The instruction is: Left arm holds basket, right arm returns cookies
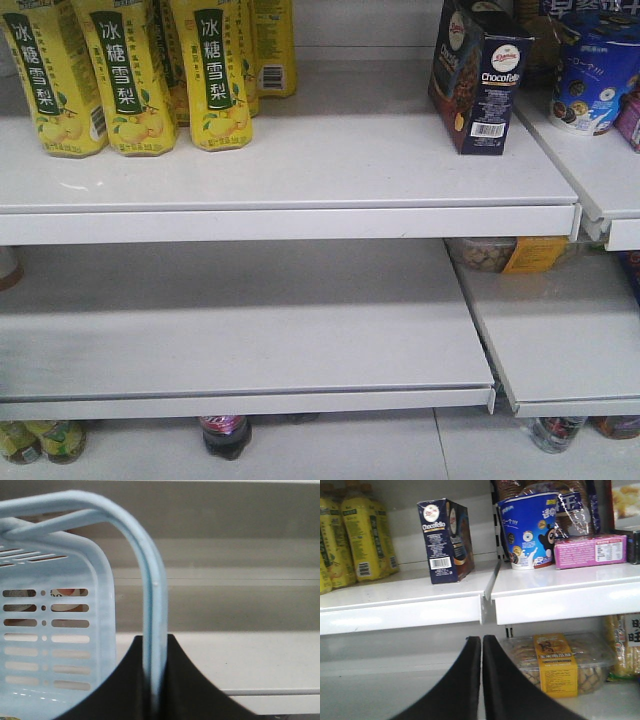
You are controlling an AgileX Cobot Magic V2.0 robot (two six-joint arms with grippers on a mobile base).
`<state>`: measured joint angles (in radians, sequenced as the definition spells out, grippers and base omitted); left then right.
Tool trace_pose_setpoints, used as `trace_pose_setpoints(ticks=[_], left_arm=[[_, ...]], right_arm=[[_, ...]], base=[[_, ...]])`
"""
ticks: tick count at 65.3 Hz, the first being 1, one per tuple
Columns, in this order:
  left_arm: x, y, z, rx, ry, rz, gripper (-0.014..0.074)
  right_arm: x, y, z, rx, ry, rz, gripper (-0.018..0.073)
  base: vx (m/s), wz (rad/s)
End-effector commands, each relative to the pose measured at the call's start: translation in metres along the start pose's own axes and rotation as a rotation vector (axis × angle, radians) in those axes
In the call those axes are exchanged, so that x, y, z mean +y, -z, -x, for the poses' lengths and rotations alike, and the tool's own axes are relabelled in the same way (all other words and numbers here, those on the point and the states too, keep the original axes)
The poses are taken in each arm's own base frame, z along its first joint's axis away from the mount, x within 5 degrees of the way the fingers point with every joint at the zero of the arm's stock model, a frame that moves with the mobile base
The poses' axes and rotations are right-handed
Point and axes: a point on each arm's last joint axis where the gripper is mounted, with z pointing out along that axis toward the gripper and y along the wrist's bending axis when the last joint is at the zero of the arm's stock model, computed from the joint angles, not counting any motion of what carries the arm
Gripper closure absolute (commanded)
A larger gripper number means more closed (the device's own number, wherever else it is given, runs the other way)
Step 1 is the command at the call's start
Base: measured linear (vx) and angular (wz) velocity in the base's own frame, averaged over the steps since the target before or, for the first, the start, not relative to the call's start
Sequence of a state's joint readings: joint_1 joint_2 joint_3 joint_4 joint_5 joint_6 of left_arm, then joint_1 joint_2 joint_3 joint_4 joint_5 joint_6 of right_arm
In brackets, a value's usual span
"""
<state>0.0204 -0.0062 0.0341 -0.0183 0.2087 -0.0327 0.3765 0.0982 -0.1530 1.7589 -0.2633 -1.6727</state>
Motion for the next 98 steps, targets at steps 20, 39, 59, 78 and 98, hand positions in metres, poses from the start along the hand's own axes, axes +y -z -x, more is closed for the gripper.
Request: trace_pose_setpoints(ticks=[20,39,59,78,98], left_arm=[[0.0,0.001,0.008,-0.12,-0.027,0.001,0.0603],[0.0,0.001,0.008,-0.12,-0.027,0.001,0.0603],[0.0,0.001,0.008,-0.12,-0.027,0.001,0.0603],[0.0,0.001,0.008,-0.12,-0.027,0.001,0.0603],[0.0,0.001,0.008,-0.12,-0.027,0.001,0.0603]], right_arm=[[0.005,0.0,0.008,-0.02,0.116,0.039,0.0568],[0.01,0.001,0.011,-0.055,0.209,-0.023,0.0568],[0.001,0.002,-0.009,0.167,0.132,-0.171,0.0568],[-0.01,0.003,-0.007,0.095,0.156,-0.289,0.0568],[-0.003,0.002,-0.043,-0.026,0.175,-0.106,0.0568]], base=[[0.0,0.0],[0.0,0.0],[0.0,0.0],[0.0,0.0],[0.0,0.0]])
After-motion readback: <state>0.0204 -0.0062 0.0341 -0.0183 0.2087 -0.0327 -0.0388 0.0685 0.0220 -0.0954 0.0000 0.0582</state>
